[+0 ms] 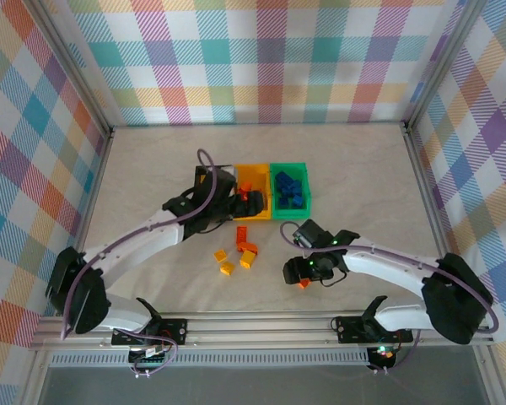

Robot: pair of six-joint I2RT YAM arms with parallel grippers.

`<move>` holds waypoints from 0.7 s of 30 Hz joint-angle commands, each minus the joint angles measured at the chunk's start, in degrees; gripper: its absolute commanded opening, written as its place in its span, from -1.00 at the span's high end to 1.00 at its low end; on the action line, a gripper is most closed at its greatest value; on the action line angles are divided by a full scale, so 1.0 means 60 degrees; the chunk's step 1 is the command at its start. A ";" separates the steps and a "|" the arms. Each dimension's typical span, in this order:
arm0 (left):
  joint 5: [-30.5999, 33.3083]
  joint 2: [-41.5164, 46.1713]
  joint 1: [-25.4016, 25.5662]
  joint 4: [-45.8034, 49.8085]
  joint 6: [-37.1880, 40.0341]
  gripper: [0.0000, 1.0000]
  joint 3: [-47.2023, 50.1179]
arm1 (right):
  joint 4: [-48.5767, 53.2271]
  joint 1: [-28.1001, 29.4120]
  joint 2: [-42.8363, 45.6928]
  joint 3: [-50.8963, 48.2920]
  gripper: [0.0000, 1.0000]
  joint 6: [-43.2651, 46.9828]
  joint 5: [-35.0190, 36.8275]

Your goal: Sort the legos into containers by color

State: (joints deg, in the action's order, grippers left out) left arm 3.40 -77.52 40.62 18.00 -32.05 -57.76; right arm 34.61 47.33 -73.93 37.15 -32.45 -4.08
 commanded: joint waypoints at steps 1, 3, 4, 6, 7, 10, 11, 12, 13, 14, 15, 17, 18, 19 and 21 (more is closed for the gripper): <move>-0.0144 0.0888 0.0069 -0.0166 -0.0516 -1.00 0.0910 | 0.0635 0.0330 -0.0377 0.0137 -0.47 -0.0173 0.0717; -0.0039 0.1361 0.0059 -0.0159 -0.0635 -1.00 0.1363 | 0.0677 0.0520 -0.0654 0.0235 -0.42 -0.0208 0.0928; 0.0076 0.1597 0.0064 -0.0109 -0.0675 -1.00 0.1553 | 0.0748 0.0616 -0.0821 0.0321 -0.39 -0.0242 0.1054; 0.0256 0.1911 0.0070 -0.0027 -0.0730 -1.00 0.1838 | 0.0874 0.0798 -0.1116 0.0471 -0.29 -0.0269 0.1283; 0.0312 0.2064 0.0069 0.0002 -0.0724 -1.00 0.1935 | 0.0983 0.0860 -0.1266 0.0550 -0.23 -0.0307 0.1421; 0.0380 0.2291 0.0057 0.0052 -0.0749 -1.00 0.2153 | 0.0968 0.0970 -0.1526 0.0663 -0.11 -0.0349 0.1602; 0.0397 0.2347 0.0046 0.0072 -0.0744 -1.00 0.2173 | 0.0891 0.0977 -0.1562 0.0678 -0.06 -0.0349 0.1602; 0.0422 0.2409 0.0051 0.0091 -0.0739 -1.00 0.2223 | 0.0797 0.0988 -0.1604 0.0701 0.00 -0.0349 0.1613; 0.0432 0.2470 0.0056 0.0105 -0.0723 -1.00 0.2260 | 0.0700 0.1003 -0.1621 0.0753 0.04 -0.0316 0.1617; 0.0438 0.2514 0.0056 0.0128 -0.0693 -1.00 0.2293 | 0.0637 0.1017 -0.1624 0.0787 0.08 -0.0270 0.1626; 0.0458 0.2572 0.0056 0.0173 -0.0673 -1.00 0.2325 | 0.0504 0.1031 -0.1585 0.0831 0.12 -0.0204 0.1619; 0.0499 0.2678 0.0043 0.0313 -0.0654 -1.00 0.2364 | 0.0363 0.1047 -0.1444 0.0944 0.19 -0.0052 0.1617; 0.0510 0.2744 0.0028 0.0391 -0.0663 -1.00 0.2399 | 0.0363 0.1047 -0.1343 0.1073 0.23 0.0049 0.1663; 0.0510 0.2829 0.0027 0.0440 -0.0663 -1.00 0.2447 | 0.0456 0.1053 -0.1230 0.1273 0.25 0.0167 0.1736; 0.0535 0.3078 0.0016 0.0536 -0.0651 -1.00 0.2574 | 0.0581 0.1029 -0.0967 0.1745 0.27 0.0413 0.1985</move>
State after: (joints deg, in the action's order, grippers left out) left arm 5.61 -61.41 40.73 19.16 -35.62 -43.72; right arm 40.23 53.04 -82.21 42.83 -32.36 6.37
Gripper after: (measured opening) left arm 0.998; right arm 0.369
